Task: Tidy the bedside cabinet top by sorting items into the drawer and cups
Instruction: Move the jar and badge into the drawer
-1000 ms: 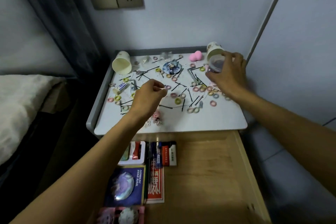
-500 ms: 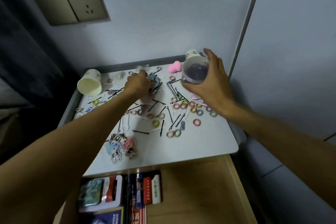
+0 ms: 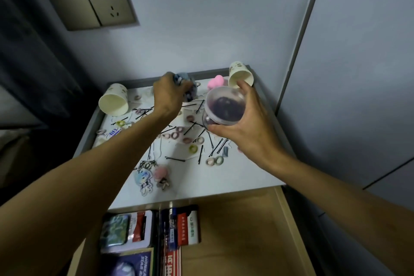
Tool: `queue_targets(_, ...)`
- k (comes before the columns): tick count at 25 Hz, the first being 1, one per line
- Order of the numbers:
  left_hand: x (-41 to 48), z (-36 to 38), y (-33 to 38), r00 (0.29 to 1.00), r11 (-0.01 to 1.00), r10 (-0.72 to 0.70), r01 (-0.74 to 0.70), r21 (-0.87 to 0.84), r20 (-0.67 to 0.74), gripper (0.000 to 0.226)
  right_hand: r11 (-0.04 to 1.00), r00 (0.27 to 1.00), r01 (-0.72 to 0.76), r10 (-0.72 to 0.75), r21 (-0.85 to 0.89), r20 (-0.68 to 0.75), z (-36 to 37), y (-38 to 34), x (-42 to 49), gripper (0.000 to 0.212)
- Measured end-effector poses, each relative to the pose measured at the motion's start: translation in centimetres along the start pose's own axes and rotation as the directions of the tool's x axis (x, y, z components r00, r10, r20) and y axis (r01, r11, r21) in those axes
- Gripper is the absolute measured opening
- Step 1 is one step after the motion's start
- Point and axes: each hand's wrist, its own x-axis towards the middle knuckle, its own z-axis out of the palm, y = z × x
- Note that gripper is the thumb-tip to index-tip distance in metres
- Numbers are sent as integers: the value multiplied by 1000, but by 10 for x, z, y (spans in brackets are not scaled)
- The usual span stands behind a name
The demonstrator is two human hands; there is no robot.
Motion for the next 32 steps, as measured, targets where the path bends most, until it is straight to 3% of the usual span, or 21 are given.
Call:
queue_targets(2, -26, -27, 16, 995, 967, -91, 79, -241, -38, 26, 1000, 1000, -6, 6, 20, 15, 2, -13, -12, 107)
queue_targets(3, -41, -42, 21, 987, 887, -161, 148, -437, 7, 23, 999, 1000, -13, 13, 36, 22, 3, -21, -20, 106)
queue_targets(4, -60, -61, 25, 972, 760, -221, 221, -611, 77, 16, 998, 999, -22, 20, 56, 29, 5, -29, -29, 104)
queue_targets(6, -105, -101, 26, 915, 474, -303, 388, -790, 267, 12, 992, 997, -62, 56, 106, 51, 11, -45, -52, 103)
queue_targets(8, -149, -134, 20, 841, 267, -323, 520, -811, 433, 21, 986, 992, -102, 91, 133, 85, 22, -59, -76, 104)
queue_targets(12, -219, -166, 4, 759, 142, -274, 639, -756, 591, 39, 976, 977, -153, 127, 153, 169, 57, -74, -126, 107)
queue_targets(14, -236, -174, -14, 741, 136, -308, 654, -744, 596, 43, 957, 954, -210, 155, 202, 258, 74, -77, -147, 98)
queue_targets(17, -242, -180, -42, 706, 111, -398, 670, -734, 585, 45, 904, 893, -327, 199, 276, 404, 87, -81, -164, 66)
queue_targets(21, -238, -187, -60, 664, 133, -458, 709, -693, 591, 39, 796, 835, -483, 294, 365, 464, 94, -68, -168, 42)
queue_targets(25, -222, -201, -82, 709, 261, -535, 657, -708, 460, 37, 596, 625, -747, 477, 295, 618, 112, -43, -174, 51)
queue_targets(28, -214, -214, -96, 745, 421, -579, 621, -661, 331, 17, 654, 547, -754, 568, 66, 614, 128, -31, -183, 33)
queue_targets(32, -214, -231, -100, 779, 625, -504, 627, -465, 373, 10, 664, 509, -748, 577, -4, 639, 161, -25, -184, 24)
